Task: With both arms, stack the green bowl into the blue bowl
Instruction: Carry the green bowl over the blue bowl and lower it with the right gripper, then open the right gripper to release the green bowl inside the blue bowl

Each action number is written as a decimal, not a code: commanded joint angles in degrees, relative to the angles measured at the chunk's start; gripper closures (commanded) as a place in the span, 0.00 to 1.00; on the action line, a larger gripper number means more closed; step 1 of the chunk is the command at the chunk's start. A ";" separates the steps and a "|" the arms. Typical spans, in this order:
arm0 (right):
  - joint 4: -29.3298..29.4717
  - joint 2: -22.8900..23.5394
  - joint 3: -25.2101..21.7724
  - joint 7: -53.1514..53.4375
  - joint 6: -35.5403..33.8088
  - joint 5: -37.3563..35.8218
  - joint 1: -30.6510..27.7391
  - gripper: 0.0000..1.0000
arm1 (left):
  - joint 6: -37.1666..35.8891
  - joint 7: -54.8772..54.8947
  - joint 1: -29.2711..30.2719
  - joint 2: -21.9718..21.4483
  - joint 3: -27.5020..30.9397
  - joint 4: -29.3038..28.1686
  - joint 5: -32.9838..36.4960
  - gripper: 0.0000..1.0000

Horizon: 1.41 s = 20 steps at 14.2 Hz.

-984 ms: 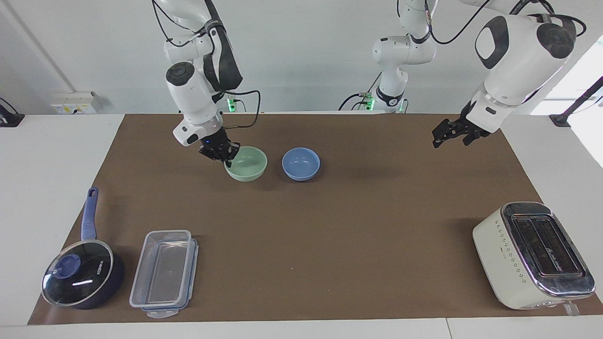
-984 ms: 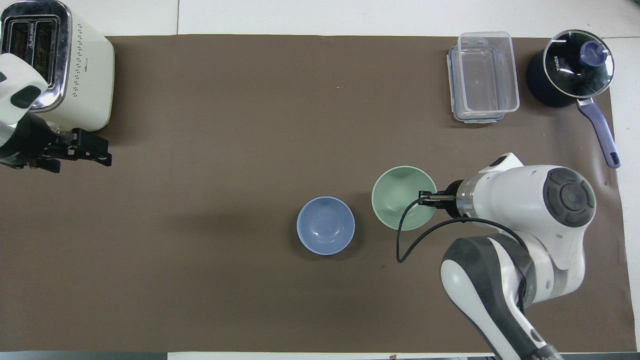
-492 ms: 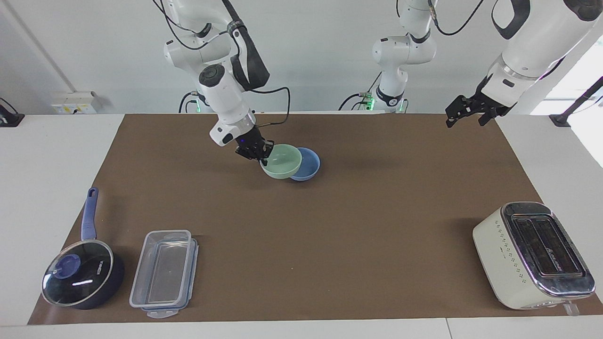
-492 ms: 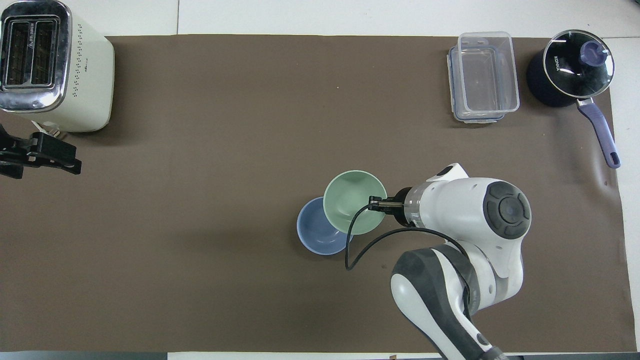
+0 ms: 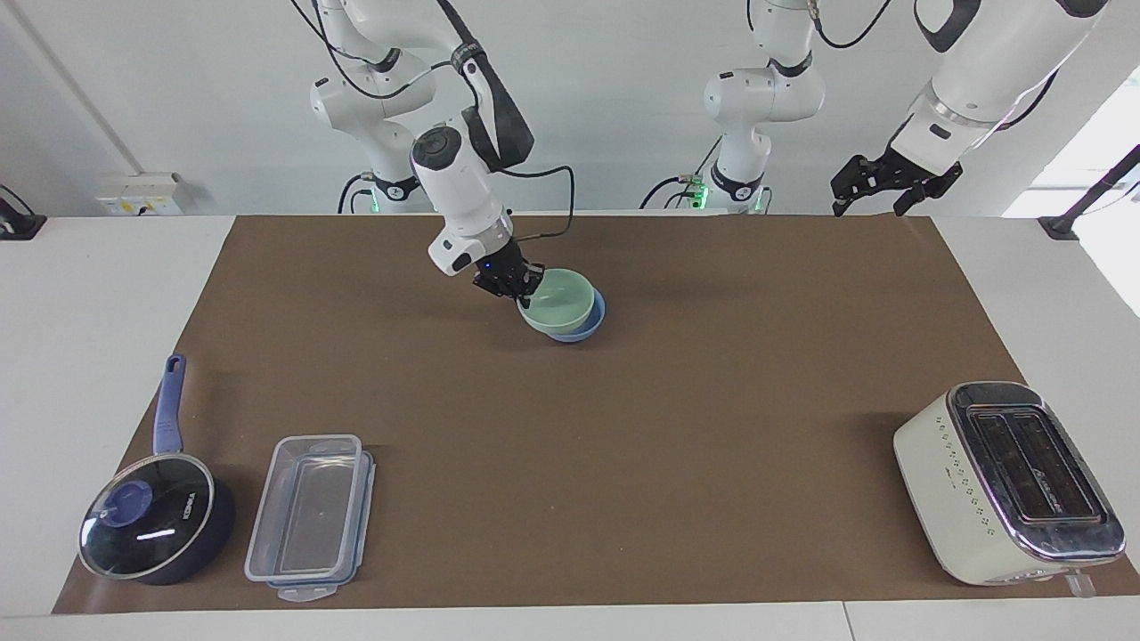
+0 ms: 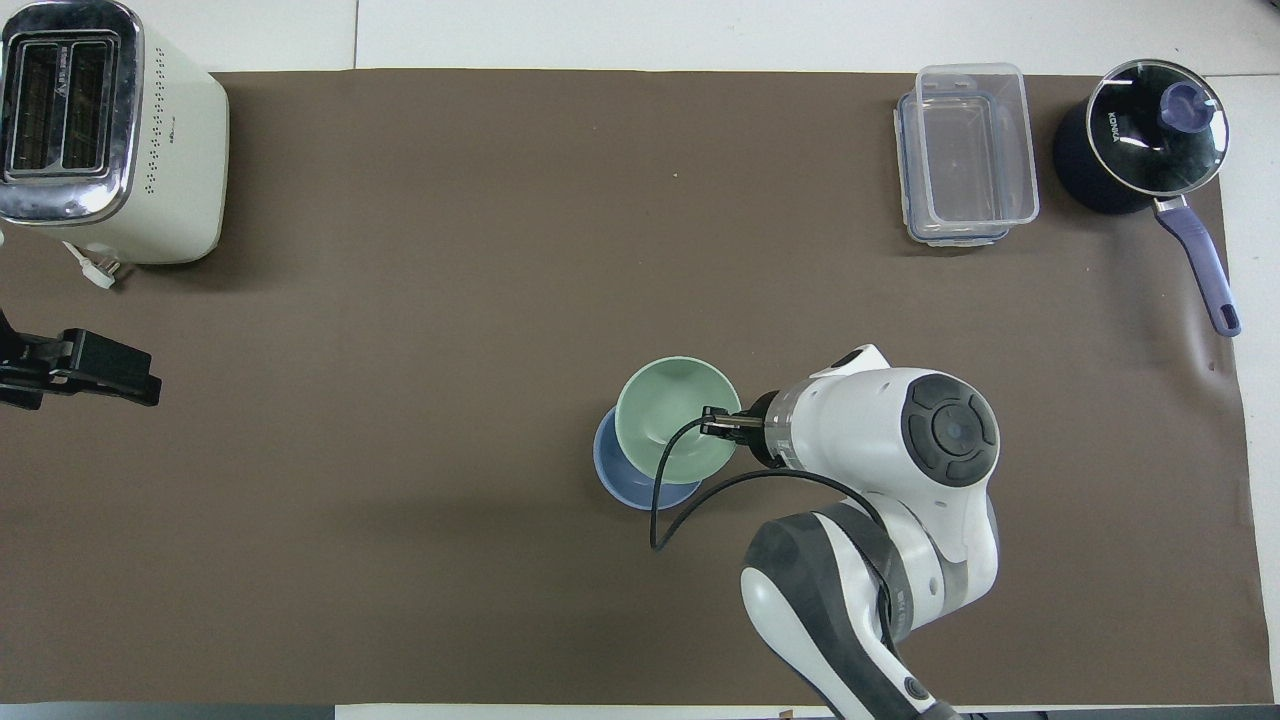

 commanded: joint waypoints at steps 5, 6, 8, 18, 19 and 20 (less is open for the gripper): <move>1.10 1.62 0.12 0.08 -0.58 5.24 1.89 1.00 | 1.28 0.62 -0.62 2.32 -0.07 3.05 1.15 0.00; 1.10 1.80 0.12 0.08 -0.58 5.24 2.25 1.00 | 1.11 0.62 -0.53 2.67 -0.07 3.75 1.15 0.00; 1.10 2.68 0.12 0.00 -0.32 5.16 3.04 1.00 | 1.19 0.62 -0.35 2.58 -0.16 3.76 1.07 0.00; 0.49 2.33 0.12 -0.36 -0.66 2.88 3.31 1.00 | 1.10 0.27 0.17 1.35 -0.25 2.71 0.98 0.00; 0.40 2.24 0.12 -0.27 -1.01 2.17 3.31 1.00 | 1.02 0.27 0.26 1.35 -0.25 2.71 0.98 0.00; 0.31 2.24 0.12 -0.27 -1.02 1.47 3.31 1.00 | 1.02 0.27 0.26 1.35 -0.25 2.71 0.98 0.00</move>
